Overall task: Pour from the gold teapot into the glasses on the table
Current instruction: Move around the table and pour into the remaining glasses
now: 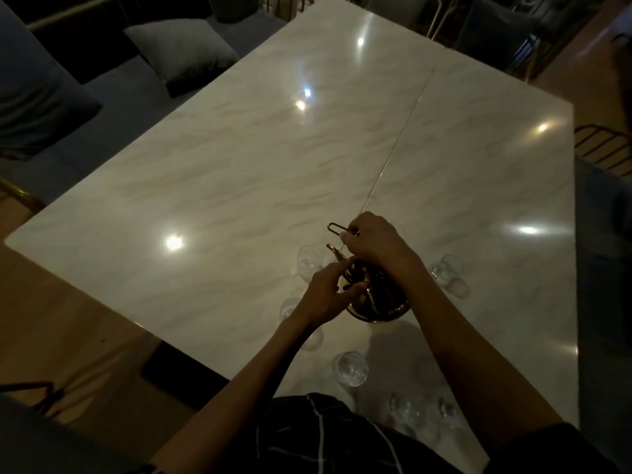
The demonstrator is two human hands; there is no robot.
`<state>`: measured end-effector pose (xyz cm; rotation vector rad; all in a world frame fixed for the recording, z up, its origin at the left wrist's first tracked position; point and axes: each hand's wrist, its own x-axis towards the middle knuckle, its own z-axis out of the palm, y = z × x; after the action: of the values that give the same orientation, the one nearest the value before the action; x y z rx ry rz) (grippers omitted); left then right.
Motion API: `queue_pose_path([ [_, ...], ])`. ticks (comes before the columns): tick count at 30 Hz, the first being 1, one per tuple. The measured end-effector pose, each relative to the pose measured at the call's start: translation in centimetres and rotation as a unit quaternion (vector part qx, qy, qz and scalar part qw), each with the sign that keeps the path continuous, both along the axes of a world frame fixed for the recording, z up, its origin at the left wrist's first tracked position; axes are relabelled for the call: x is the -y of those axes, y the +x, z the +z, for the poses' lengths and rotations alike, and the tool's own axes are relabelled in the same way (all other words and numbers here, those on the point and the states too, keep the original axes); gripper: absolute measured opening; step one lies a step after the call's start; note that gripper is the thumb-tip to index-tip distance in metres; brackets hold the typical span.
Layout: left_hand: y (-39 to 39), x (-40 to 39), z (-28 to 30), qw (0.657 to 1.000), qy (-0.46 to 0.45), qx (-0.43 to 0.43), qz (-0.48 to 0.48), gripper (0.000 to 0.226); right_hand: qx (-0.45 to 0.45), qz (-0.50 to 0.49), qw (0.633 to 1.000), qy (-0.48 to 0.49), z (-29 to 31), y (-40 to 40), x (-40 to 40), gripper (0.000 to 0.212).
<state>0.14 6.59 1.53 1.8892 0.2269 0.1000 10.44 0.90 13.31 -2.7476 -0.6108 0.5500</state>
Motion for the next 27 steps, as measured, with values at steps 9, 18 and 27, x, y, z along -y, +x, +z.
queue_pose_path([
  [9,0.3,0.5,1.0,1.000,-0.016,0.006,0.009,0.053,0.007,0.010,1.000,-0.012,1.7,0.2,-0.1,0.033],
  [18,0.6,1.2,2.2,0.999,-0.019,0.029,0.024,0.052,0.028,0.022,0.999,-0.017,3.4,0.5,0.2,0.034],
  [27,0.8,2.3,2.6,0.998,-0.015,0.044,0.036,0.053,0.038,0.036,0.999,-0.015,4.5,0.5,1.0,0.032],
])
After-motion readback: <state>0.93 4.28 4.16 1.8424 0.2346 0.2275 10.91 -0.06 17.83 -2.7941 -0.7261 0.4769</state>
